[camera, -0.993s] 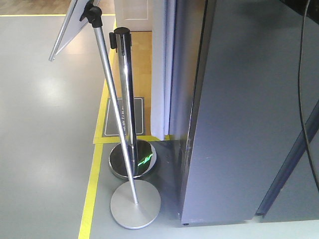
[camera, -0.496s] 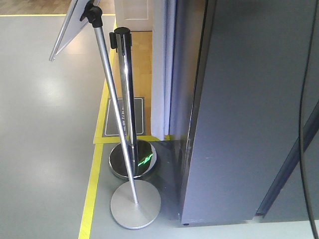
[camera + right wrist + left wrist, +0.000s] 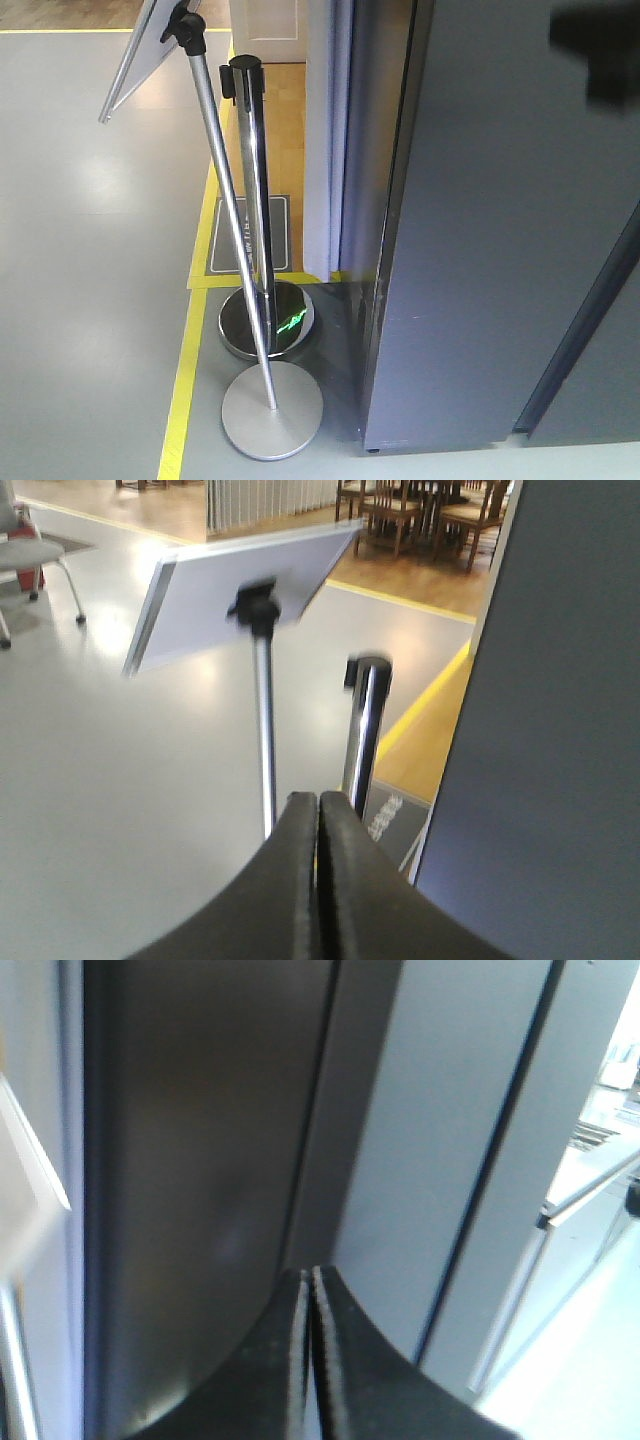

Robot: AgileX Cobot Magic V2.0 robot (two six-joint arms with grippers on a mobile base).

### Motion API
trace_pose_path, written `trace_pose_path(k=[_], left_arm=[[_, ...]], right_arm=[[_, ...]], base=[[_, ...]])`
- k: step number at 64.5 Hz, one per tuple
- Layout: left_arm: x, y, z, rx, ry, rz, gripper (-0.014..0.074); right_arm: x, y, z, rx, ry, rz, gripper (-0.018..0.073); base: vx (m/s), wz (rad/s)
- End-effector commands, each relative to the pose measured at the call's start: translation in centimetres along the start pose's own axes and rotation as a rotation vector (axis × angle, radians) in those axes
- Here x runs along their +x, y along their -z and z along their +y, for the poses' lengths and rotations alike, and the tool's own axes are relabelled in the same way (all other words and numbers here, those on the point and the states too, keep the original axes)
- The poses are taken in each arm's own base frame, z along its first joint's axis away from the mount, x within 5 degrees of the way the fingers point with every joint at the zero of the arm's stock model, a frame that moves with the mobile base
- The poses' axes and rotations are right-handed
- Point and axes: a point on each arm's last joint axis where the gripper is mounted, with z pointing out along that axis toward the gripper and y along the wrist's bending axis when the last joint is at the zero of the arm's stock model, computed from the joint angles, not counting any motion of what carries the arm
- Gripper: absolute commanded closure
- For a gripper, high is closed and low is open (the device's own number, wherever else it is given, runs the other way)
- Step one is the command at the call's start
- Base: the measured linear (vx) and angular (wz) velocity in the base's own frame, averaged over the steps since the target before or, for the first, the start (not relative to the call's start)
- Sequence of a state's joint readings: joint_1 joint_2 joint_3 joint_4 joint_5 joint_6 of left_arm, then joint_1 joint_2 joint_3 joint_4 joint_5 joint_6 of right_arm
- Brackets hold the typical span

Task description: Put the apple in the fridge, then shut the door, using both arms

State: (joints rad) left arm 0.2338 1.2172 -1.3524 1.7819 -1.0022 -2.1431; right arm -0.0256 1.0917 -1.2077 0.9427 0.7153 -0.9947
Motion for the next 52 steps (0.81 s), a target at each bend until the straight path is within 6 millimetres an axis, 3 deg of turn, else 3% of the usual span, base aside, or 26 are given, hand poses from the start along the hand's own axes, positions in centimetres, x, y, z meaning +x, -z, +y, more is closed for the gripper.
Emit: trace_pose_path(k=[1, 21, 29, 41, 52], left_arm=[[2.3, 1.3, -1.2, -0.04, 0.041, 0.001, 0.0603], [17.0, 5.3, -2.6, -0.22, 0.264, 0.101, 0.0603], [21.2, 6.6, -3.0, -0.272, 0.308, 0.119, 0.0603], [24.9, 7.2, -3.1, -0.29, 0.409, 0.138, 0.0603], [25.1, 7.1, -3.1, -0.278, 0.475, 0.098, 0.0603]], right_arm=[[1.3, 2.7, 1.7, 0.037, 0.011, -0.054, 0.0561], [12.0, 7.1, 5.8, 0.109, -0.032, -0.019, 0.0561], [14.9, 8.0, 6.9, 0.112, -0.035, -0.016, 0.0561], [17.2, 8.6, 8.2, 0.068, -0.039, 0.003, 0.0561], [18.0, 8.6, 8.8, 0.012, -0.047, 0.043, 0.0561]], base=[[0.0, 0.0], [0.0, 0.0], [0.0, 0.0], [0.0, 0.0], [0.0, 0.0]])
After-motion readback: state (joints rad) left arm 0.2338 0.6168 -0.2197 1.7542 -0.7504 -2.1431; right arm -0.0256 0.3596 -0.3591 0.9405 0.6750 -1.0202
